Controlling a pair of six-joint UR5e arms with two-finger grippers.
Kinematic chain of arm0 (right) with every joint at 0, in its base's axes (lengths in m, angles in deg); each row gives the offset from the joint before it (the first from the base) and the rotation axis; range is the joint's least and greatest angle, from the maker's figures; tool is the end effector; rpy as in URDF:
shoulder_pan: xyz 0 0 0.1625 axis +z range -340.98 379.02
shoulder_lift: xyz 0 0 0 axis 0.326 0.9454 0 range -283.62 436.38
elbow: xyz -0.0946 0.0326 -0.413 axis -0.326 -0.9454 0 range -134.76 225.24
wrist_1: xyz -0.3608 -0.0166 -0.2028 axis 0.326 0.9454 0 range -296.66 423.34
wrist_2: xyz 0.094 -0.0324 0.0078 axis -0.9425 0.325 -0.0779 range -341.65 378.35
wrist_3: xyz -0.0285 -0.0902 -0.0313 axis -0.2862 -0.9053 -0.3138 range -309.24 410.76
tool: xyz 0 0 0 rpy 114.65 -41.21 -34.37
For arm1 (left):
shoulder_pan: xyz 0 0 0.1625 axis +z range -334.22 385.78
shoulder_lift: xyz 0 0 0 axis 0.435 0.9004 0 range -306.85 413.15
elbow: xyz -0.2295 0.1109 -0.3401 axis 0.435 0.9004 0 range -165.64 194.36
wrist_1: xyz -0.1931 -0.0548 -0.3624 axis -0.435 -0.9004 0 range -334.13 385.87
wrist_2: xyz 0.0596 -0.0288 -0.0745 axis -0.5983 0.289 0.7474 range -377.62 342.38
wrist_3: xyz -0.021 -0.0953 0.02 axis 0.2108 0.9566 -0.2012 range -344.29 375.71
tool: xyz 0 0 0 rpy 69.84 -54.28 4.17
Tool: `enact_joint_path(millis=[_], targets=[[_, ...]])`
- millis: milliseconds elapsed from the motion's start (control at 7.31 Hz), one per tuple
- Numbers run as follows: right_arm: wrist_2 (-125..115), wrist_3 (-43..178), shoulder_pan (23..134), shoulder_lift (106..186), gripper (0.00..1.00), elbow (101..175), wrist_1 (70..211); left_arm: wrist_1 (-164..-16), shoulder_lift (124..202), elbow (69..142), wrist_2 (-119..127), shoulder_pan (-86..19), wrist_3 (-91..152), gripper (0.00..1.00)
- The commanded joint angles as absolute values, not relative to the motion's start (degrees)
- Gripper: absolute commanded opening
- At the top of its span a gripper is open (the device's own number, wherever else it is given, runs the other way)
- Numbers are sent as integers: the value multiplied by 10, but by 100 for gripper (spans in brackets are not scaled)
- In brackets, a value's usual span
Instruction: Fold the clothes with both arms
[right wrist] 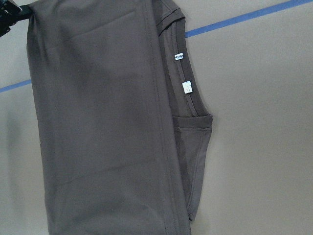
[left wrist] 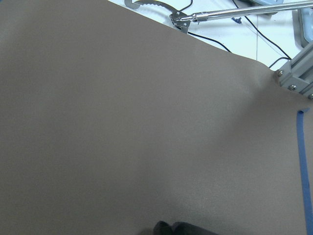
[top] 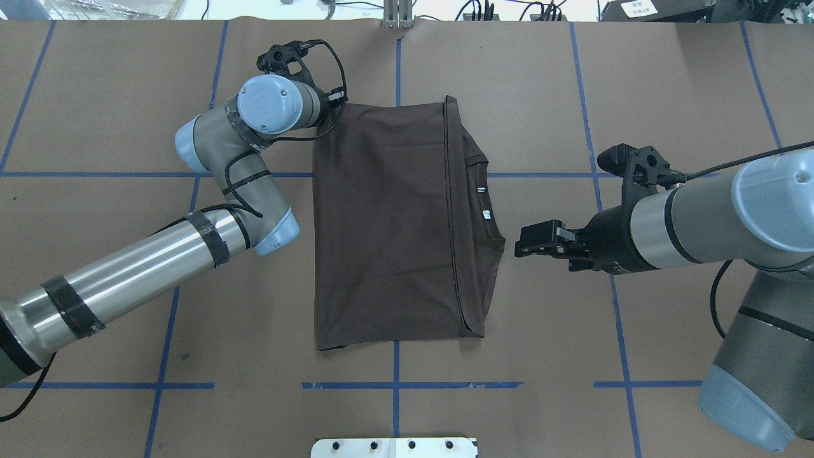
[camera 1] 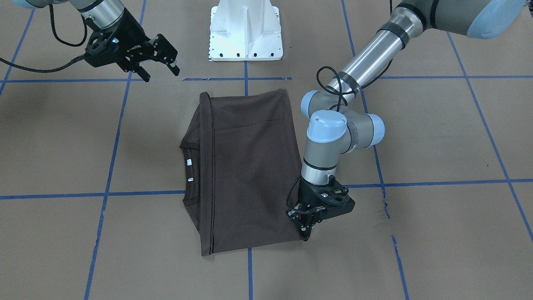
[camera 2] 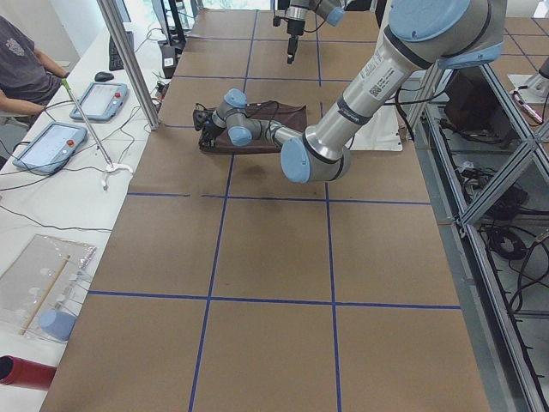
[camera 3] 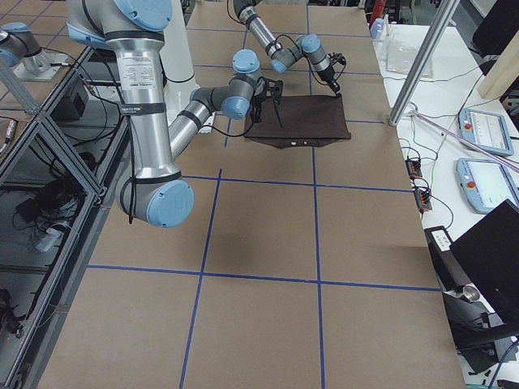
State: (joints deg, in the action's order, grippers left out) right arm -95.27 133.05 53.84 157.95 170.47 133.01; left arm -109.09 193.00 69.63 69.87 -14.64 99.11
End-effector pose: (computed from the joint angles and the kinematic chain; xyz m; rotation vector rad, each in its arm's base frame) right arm -0.3340 -0.3460 0.2625 0.0558 -1.1578 0.1888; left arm 0.5497 -0.6492 0.2975 0.4612 0.9595 -0.5575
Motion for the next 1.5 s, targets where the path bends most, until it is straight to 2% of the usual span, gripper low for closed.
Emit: enact_joint_path(millis=[0,274,547,821,957,1231,1368], targets=[[-950,1324,536,1579,100,1694,1332,-1109,1933,692,704,-146,967,100],[-946,1313,535,1566,100,1666,1336,-1102,1946,710,758,-171,953,100],[-933,1239,533,1556,100,1657,1386,-1002,1937,787,800,-176,946,100],[-885,1200,496,1461,100,1638,1537,-905,1856,951,821,-176,924,100],[-858,1192,476,1417,100,1603,1580,-869,1813,1027,822,-176,899,100],[-834,1193,444,1364,100,1515,1587,-747,1788,1150,828,-175,873,100],[-832,1193,431,1361,100,1495,1599,-729,1783,1180,830,-172,876,100]])
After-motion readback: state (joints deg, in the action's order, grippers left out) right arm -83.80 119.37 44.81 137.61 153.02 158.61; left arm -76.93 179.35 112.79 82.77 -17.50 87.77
